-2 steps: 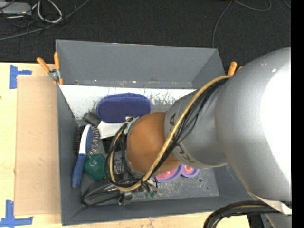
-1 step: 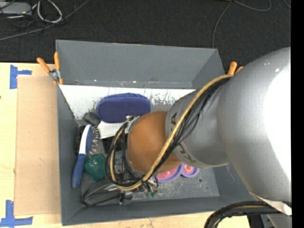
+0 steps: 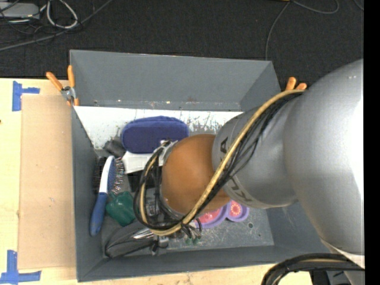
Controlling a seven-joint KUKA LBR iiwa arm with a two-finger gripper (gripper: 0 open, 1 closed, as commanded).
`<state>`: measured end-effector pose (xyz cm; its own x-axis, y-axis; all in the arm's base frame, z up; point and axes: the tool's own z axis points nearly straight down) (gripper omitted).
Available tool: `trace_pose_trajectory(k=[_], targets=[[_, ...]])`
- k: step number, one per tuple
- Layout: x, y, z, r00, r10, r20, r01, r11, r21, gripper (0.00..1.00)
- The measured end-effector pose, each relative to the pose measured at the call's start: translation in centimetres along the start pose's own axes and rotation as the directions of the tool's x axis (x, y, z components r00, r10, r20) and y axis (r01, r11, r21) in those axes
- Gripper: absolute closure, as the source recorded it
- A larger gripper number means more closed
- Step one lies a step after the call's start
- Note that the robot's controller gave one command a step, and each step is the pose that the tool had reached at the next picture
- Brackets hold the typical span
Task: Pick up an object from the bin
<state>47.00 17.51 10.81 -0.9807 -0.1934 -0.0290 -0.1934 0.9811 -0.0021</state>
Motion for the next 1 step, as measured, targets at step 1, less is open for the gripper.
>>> trace_pose_trajectory(k=[1], targets=[[-0.24,0.01,-3.39,1.000,0.002,0.004,-0.002,1.000,0.000,1.00]])
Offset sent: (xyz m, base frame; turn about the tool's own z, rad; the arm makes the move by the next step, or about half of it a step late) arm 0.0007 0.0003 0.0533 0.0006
